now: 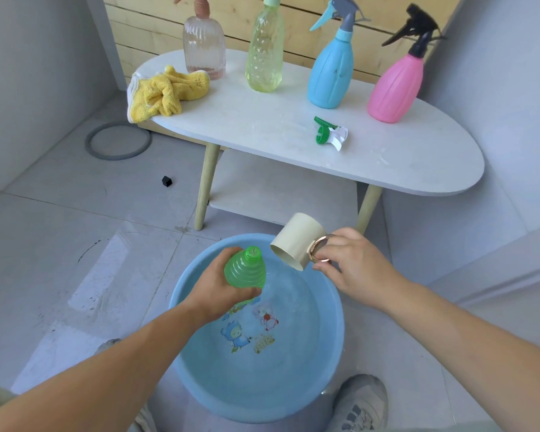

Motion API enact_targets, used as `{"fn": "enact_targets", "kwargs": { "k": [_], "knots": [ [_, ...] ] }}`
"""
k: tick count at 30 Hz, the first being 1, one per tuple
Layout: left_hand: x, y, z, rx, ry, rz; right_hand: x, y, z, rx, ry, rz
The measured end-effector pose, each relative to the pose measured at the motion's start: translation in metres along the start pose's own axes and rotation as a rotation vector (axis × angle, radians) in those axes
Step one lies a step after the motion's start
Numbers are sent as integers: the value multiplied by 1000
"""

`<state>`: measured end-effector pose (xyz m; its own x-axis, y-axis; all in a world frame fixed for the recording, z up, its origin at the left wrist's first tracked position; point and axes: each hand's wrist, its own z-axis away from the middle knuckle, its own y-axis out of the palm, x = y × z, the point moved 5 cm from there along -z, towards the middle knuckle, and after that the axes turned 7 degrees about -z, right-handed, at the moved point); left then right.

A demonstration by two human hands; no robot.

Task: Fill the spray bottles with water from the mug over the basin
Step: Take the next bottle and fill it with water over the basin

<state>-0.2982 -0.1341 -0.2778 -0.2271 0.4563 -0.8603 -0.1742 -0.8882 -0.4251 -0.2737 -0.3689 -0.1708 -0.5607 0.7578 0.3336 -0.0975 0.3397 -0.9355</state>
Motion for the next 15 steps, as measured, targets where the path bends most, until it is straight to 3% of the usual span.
{"fn": "enact_targets", "kwargs": {
  "k": [9,12,15],
  "knots": [
    [-14,-3,3,-10,61,-5,24,-15,12,-2,-142,253],
    [-19,-6,1,-3,70,-4,23,-19,15,-18,-81,213],
    [-32,-9,0,7,103,19,16,-28,17,-43,126,-46]
  ]
}}
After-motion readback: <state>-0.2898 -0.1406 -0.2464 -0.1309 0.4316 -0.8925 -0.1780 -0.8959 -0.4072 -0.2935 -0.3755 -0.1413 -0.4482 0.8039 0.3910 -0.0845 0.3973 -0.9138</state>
